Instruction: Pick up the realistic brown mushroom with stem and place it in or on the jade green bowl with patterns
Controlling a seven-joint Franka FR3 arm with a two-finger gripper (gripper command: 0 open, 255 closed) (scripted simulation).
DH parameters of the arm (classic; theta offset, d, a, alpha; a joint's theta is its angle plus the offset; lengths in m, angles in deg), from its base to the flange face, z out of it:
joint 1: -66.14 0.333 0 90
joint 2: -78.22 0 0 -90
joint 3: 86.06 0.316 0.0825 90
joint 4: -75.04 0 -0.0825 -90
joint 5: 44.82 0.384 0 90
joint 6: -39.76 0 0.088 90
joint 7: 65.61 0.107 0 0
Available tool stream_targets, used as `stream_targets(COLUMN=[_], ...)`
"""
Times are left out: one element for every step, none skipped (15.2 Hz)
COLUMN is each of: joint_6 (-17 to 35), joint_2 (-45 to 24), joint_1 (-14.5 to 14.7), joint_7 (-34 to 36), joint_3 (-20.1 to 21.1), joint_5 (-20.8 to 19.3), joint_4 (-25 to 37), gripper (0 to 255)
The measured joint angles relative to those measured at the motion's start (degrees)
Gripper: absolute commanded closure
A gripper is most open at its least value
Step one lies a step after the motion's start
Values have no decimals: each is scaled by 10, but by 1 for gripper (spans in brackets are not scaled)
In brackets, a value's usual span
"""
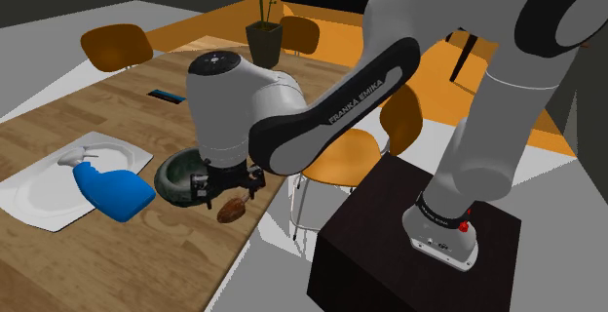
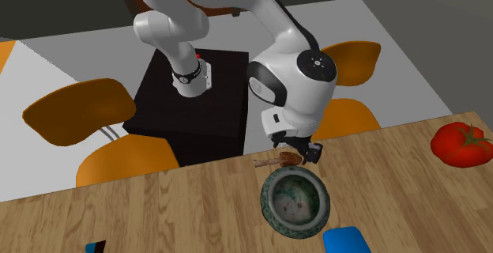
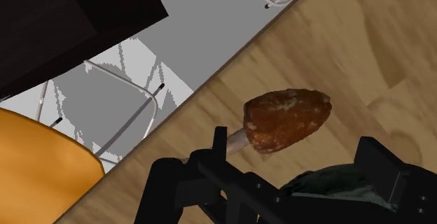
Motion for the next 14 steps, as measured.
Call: stream_targets(joint_6=[4,9,15,22,29,33,35,36,37,37,38,38,38,38], joint_2=[-8,-14,-19,-24,-30,-35,-39,-40,-41,-41,-41,-42,-42,-42], joint_1=[2,4,5,6,7,8,9,9,9,10,10,10,10,10], joint_7=[9,14,18,23,26,29,31,32,32,33,33,33,33,33], joint_3=[-1,-1,-3,-3,-5,-6,-7,-7,-7,-7,-7,-8,-8,-8], joint_5=[-6,-11,-15,-20,-25,-29,-32,-34,-34,-34,-35,-35,-35,-35], joint_4=[2,1,-1,-5,-8,-8,-7,-7,-7,-7,-7,-7,-7,-7], gripper=[0,0,0,0,0,0,0,0,0,0,0,0,0,255])
